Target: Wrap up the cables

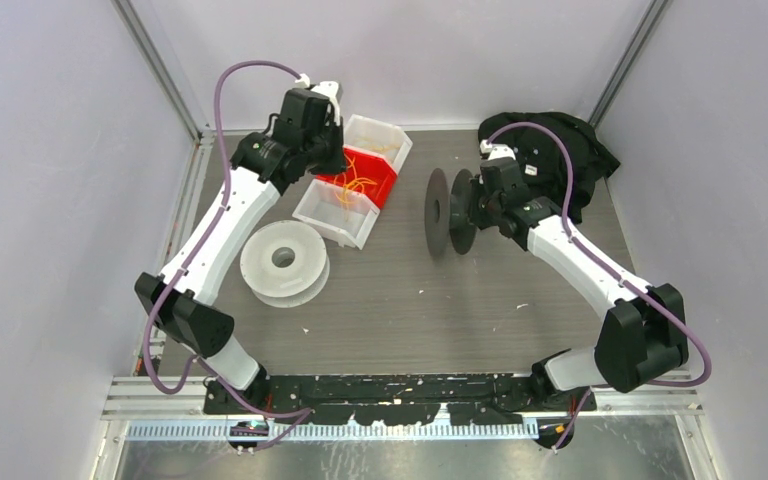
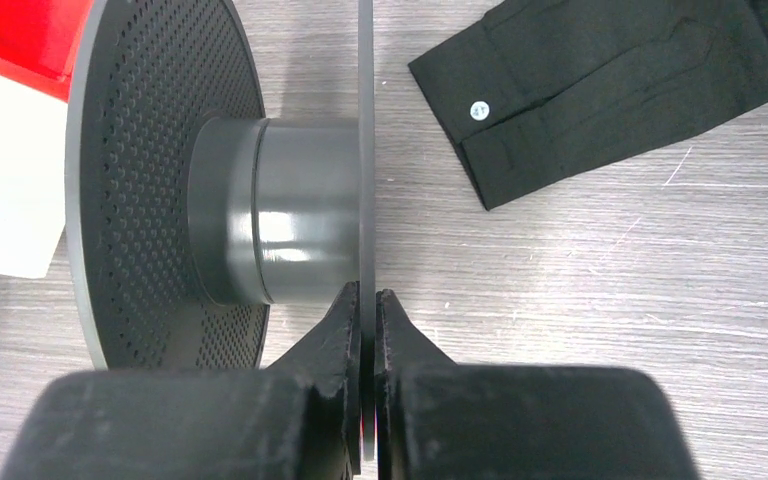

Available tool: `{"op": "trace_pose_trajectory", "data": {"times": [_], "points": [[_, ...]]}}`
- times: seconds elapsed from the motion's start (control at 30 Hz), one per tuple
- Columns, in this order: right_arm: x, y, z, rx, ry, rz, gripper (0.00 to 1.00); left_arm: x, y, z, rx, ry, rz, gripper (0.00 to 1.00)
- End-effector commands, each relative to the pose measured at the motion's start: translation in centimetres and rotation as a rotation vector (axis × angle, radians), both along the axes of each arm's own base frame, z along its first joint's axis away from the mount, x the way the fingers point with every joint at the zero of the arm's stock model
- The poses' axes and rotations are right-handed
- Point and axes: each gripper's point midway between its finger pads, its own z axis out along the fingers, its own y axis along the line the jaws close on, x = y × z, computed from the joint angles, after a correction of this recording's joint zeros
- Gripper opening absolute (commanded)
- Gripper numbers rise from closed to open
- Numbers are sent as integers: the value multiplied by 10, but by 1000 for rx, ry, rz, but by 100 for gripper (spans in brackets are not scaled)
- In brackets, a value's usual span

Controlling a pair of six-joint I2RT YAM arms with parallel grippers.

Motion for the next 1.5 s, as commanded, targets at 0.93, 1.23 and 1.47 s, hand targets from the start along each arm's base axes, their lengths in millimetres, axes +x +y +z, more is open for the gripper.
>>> {"op": "trace_pose_trajectory", "data": {"times": [0.93, 1.23, 1.47], "points": [[144, 13, 48, -118, -403, 246, 1, -15, -21, 21, -107, -39, -126, 1], [144, 2, 31, -158, -362, 250, 0, -16, -22, 17, -108, -28, -131, 1], [134, -6, 34, -166, -358, 227, 20, -15, -24, 14, -110, -24, -136, 1]]}}
